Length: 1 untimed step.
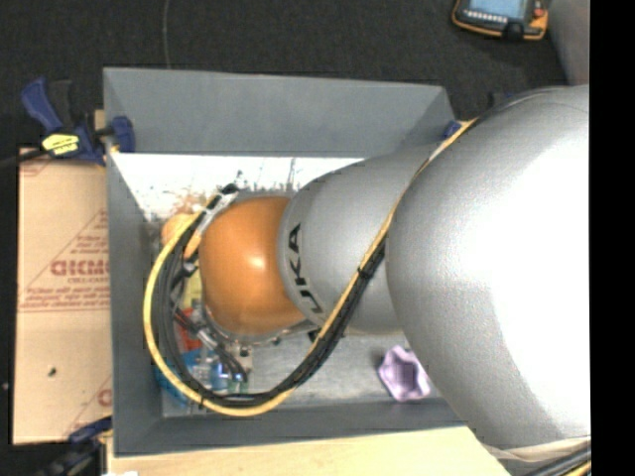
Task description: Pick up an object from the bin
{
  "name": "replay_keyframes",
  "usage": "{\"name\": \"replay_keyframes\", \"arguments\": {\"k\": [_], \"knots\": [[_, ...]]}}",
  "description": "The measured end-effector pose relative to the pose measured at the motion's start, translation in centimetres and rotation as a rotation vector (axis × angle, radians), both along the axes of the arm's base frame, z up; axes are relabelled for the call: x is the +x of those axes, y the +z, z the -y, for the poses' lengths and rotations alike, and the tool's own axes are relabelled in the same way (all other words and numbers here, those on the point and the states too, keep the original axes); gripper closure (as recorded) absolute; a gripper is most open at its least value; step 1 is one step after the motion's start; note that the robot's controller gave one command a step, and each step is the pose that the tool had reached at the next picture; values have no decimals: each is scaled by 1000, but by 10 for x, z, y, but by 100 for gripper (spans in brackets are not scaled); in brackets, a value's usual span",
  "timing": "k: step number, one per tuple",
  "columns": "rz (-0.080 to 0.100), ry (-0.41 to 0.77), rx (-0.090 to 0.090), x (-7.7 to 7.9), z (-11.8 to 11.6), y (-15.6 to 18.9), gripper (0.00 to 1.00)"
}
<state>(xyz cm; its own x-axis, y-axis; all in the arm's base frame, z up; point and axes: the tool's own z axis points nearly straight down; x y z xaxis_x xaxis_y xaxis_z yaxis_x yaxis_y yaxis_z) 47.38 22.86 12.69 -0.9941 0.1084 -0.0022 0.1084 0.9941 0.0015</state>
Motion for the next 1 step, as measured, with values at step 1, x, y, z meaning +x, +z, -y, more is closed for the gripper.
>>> {"name": "replay_keyframes", "arguments": {"k": [1], "knots": [[0, -369, 6, 1, 23, -27, 0]]}}
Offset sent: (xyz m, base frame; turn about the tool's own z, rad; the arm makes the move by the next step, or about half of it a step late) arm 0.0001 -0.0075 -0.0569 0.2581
